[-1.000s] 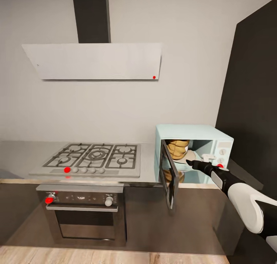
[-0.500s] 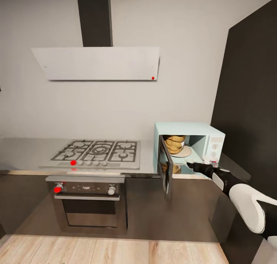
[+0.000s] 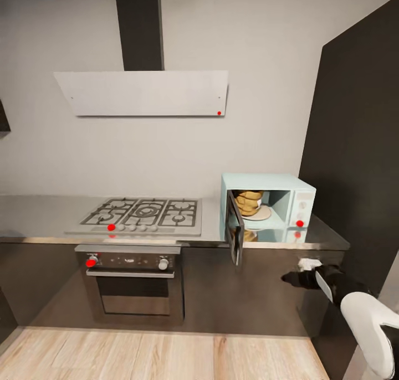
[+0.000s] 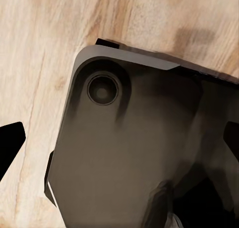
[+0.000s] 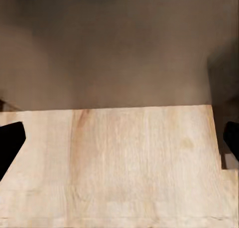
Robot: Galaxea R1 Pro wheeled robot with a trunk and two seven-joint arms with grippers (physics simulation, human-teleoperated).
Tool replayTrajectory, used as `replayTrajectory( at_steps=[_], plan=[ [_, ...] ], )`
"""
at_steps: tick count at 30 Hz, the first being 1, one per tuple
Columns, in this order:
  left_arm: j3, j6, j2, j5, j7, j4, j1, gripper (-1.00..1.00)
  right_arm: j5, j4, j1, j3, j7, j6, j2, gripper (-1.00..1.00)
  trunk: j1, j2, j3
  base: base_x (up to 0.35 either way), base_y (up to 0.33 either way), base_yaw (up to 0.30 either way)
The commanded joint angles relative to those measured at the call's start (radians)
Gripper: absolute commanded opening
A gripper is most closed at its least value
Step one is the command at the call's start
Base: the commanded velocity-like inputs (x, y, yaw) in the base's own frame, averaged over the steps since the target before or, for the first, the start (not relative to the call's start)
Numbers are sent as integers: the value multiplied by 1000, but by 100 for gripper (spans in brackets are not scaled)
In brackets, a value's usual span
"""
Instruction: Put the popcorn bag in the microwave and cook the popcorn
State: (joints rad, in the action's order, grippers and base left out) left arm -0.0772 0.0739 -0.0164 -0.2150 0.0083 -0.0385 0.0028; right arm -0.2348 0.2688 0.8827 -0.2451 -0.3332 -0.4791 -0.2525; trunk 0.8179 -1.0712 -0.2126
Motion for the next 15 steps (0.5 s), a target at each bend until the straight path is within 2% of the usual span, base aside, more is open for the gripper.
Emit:
replayTrajectory(
  at_steps=[1, 4, 5, 6, 8, 10, 15],
  plan=[
    [-7, 1, 0, 0, 1, -1, 0, 100, -17, -57, -50, -8, -4, 24, -5, 100, 0, -1, -1, 0, 0, 0],
    [-7, 1, 0, 0, 1, -1, 0, 100, -22, -193, -98, -7, 11, 94, -7, 100, 0, -1, -1, 0, 0, 0],
    [-7, 1, 0, 0, 1, -1, 0, 100, -22, -257, -105, -6, 44, 138, -4, 100, 0, -1, -1, 0, 0, 0],
    [-7, 1, 0, 0, 1, -1, 0, 100, -21, -284, -140, -5, 86, 176, 1, 100, 0, -1, -1, 0, 0, 0],
    [-7, 1, 0, 0, 1, -1, 0, 100, -20, -295, -230, -5, 117, 231, 5, 100, 0, -1, -1, 0, 0, 0],
    [-7, 1, 0, 0, 1, -1, 0, 100, -18, -301, -329, -6, 130, 328, 11, 100, 0, -1, -1, 0, 0, 0],
    [-7, 1, 1, -1, 1, -1, 0, 100, -14, -302, -474, -8, 135, 443, 15, 100, 0, -1, -1, 0, 0, 0]
  ],
)
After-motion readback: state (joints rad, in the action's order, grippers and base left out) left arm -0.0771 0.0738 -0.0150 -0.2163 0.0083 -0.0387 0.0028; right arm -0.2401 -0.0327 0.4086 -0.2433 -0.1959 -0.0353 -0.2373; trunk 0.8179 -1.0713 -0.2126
